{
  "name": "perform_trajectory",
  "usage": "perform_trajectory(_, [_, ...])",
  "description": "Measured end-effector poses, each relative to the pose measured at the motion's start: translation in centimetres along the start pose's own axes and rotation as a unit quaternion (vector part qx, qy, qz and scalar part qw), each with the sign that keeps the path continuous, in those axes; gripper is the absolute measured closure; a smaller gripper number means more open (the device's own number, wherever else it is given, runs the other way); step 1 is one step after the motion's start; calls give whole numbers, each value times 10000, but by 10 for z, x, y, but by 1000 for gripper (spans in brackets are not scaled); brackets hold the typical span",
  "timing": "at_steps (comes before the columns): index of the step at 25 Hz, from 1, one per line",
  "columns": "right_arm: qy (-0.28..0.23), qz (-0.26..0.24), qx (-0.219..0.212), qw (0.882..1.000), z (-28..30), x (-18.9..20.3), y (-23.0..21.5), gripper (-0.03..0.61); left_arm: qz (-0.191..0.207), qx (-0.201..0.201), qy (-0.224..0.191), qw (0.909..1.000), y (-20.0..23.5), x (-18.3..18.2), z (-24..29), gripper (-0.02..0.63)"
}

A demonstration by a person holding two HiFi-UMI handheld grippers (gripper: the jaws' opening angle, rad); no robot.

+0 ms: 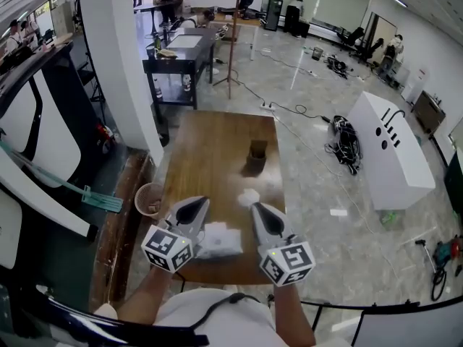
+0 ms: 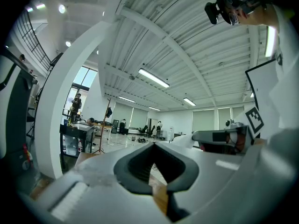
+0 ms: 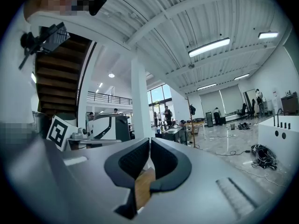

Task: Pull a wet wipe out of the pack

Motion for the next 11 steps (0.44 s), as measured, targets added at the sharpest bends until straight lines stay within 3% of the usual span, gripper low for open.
perform_trajectory(11, [-13,-21,-22,10000,11,-5,-9,560,17,59,11,10000,4,0,13,607])
Point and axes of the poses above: the fingertips, and each gripper's own axes: z forward along the fingers, y to its left, x out of its underside, the point moved 9 cm from there along -z, backward along the fingers, and after that the axes turned 13 degrees about z, right-handed, at the moved point
